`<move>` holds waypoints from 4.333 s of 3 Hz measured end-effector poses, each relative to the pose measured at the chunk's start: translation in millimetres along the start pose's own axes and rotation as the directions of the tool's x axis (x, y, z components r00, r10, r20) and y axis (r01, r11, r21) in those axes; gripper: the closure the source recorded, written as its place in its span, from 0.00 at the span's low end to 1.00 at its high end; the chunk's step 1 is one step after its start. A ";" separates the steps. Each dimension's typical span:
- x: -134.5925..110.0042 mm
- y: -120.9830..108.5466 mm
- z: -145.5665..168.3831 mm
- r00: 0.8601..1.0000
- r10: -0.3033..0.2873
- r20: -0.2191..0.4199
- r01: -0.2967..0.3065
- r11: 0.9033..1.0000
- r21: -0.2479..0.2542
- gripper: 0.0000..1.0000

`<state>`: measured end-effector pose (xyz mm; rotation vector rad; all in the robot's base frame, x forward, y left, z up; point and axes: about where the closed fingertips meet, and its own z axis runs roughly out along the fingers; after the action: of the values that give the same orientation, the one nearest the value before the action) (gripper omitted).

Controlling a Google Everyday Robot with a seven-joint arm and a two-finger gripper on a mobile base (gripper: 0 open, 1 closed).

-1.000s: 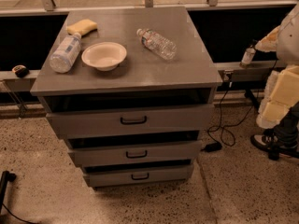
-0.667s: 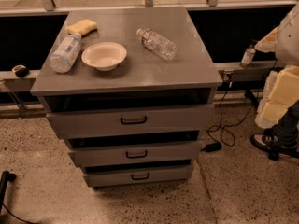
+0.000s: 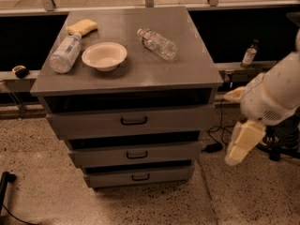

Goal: Open bottom drawer

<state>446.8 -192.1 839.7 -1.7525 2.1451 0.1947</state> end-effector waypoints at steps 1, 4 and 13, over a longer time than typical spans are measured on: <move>5.9 14.1 57.0 0.991 -0.082 0.105 0.088 0.994 -0.058 0.00; -21.2 32.7 150.1 0.954 -0.232 0.189 0.247 0.967 -0.060 0.00; 66.5 35.2 500.6 0.822 -0.390 0.414 0.407 0.912 0.052 0.00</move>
Offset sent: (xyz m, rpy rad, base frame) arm -0.0034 0.0133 -0.0493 0.0758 0.0123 0.0763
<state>497.0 -80.3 348.5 -1.9281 1.4476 0.4551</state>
